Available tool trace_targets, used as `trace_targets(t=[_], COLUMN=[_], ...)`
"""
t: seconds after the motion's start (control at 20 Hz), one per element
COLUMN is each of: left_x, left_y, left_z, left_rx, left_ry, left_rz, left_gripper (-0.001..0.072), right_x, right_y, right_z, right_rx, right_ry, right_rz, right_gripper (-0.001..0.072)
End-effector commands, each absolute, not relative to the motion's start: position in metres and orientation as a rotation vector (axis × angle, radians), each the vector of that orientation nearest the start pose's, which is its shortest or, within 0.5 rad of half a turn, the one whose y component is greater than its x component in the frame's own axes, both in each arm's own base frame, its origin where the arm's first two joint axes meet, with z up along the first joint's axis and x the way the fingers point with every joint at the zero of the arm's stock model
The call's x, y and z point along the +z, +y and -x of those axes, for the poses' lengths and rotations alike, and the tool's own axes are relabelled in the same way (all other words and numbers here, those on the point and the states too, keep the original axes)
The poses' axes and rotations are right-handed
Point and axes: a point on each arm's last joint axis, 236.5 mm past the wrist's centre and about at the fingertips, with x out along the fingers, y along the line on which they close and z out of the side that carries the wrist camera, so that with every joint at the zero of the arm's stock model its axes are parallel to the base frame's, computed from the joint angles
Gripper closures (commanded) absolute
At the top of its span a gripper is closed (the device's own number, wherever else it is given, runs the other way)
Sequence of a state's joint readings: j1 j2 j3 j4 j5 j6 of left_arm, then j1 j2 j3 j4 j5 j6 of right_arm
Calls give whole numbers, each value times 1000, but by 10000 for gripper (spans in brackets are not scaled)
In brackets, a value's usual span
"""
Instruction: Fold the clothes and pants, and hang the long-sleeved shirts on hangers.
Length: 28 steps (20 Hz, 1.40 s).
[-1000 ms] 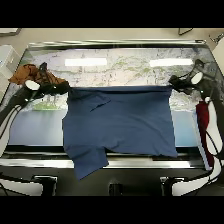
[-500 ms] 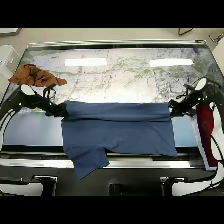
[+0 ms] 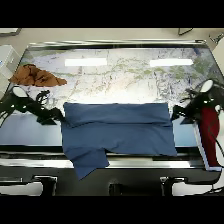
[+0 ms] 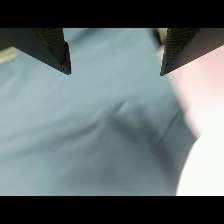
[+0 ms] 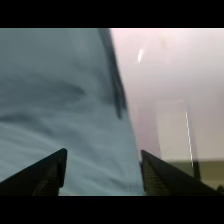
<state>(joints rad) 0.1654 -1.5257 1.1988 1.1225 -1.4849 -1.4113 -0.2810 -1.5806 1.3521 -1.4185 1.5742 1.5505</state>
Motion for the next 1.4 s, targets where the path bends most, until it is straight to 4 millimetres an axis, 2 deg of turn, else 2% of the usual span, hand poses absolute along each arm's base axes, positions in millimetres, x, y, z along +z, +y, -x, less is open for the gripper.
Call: trace_targets(t=[0.0, 0.2, 0.3, 0.35, 0.5, 0.65, 0.8, 0.85, 0.9, 1.0, 1.05, 1.2, 1.35], left_x=[-39, -88, -94, -95, -103, -111, -120, -122, -123, -121, -121, -118, -117], left_y=[-30, -58, -84, -98, -125, -137, -135, -133, -132, -133, -134, -135, -135], left_z=[-277, -181, -152, -144, -140, -144, -158, -162, -163, -162, -160, -157, -157], left_rx=[-275, -329, -406, -440, -451, -446, -361, -350, -346, -362, -366, -385, -388], left_ry=[1778, 1835, 1847, 1840, 1799, 1768, 1724, 1710, 1704, 1706, 1712, 1725, 1718], left_rz=[496, 506, 594, 663, 789, 777, 789, 785, 782, 775, 777, 777, 774], left_gripper=[89, 90, 90, 120, 128, 133, 467, 623, 679, 680, 680, 680, 680], right_x=[-30, -51, -57, -58, -57, -55, -56, -58, -63, -77, -85, -105, -118], right_y=[-72, -66, -58, -56, -55, -55, -55, -54, -52, -47, -43, -30, -24], right_z=[-281, -237, -224, -219, -217, -216, -215, -213, -209, -196, -190, -182, -188], right_rx=[-100, -132, -130, -130, -133, -135, -136, -136, -137, -138, -139, -125, -130], right_ry=[1868, 1872, 1883, 1890, 1886, 1890, 1893, 1897, 1906, 1934, 1941, 1929, 1879], right_rz=[-462, -497, -509, -511, -515, -516, -516, -517, -521, -534, -543, -587, -623], right_gripper=[142, 141, 142, 142, 143, 143, 144, 144, 143, 119, 68, 67, 100])
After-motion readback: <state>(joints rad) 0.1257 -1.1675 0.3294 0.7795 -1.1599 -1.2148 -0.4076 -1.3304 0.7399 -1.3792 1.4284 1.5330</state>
